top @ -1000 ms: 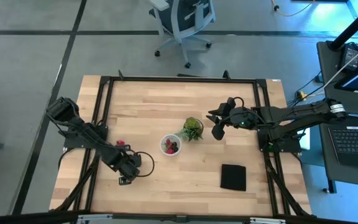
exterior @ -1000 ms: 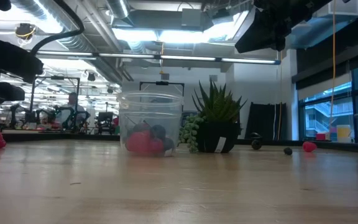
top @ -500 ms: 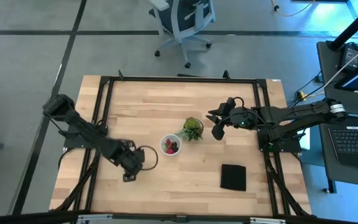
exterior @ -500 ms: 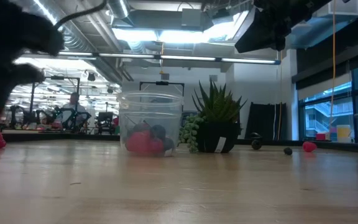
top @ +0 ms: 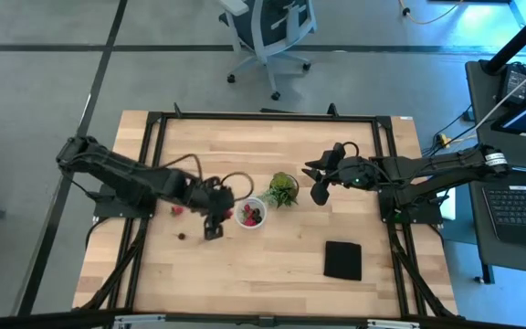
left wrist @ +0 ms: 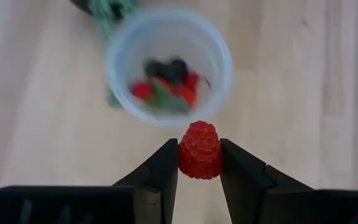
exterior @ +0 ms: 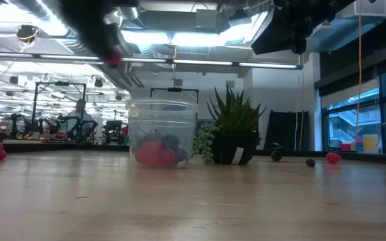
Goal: Pick and placing Produce into tupperware
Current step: Put the bottom raspberry into the transparent container
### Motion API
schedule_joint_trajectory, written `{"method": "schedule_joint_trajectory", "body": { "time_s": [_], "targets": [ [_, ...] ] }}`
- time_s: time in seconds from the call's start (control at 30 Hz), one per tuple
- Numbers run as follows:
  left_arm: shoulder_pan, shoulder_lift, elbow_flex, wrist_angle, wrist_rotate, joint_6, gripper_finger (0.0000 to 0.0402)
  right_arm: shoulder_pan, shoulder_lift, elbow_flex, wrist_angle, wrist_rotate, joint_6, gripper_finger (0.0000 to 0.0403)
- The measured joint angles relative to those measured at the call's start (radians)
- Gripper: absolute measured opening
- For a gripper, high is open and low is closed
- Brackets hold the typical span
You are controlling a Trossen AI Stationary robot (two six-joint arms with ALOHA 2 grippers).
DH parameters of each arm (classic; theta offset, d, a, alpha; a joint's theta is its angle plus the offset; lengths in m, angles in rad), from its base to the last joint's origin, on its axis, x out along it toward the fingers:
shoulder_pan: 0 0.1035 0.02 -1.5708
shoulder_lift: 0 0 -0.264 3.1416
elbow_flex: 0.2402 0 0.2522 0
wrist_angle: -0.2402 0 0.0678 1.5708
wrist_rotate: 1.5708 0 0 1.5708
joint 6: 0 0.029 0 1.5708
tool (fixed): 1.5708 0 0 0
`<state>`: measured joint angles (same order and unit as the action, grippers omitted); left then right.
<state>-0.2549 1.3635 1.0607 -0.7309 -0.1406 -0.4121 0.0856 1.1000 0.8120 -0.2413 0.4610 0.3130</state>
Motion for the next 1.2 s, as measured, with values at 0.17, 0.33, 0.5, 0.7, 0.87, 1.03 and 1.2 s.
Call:
{"method": "schedule_joint_trajectory", "body": {
  "time_s": [0.17,0.33,0.5,0.7,0.87,1.03,1.2],
  "targets": [
    [0.092,0.081,0.091,-0.001,0.023,0.109,0.0098,0.000,0.000,0.000,-0.001,0.000,0.000,0.0103],
    [0.137,0.187,0.161,0.002,0.031,0.180,0.0098,0.000,0.000,0.000,-0.001,0.000,0.000,0.0103],
    [0.151,0.297,0.208,0.005,0.035,0.206,0.0098,0.000,0.000,0.000,-0.002,0.000,-0.002,0.0103],
    [0.155,0.401,0.212,0.003,0.063,0.206,0.0098,0.000,0.000,0.000,-0.004,0.000,-0.002,0.0103],
    [0.155,0.463,0.212,0.010,0.106,0.206,0.0099,0.000,0.000,0.000,-0.004,0.000,-0.002,0.0103],
    [0.155,0.477,0.212,0.014,0.106,0.206,0.0099,0.000,0.000,0.000,-0.007,0.000,-0.002,0.0103],
    [0.155,0.476,0.212,0.017,0.106,0.206,0.0099,0.000,0.000,0.000,-0.008,0.000,-0.002,0.0103]
  ]
}}
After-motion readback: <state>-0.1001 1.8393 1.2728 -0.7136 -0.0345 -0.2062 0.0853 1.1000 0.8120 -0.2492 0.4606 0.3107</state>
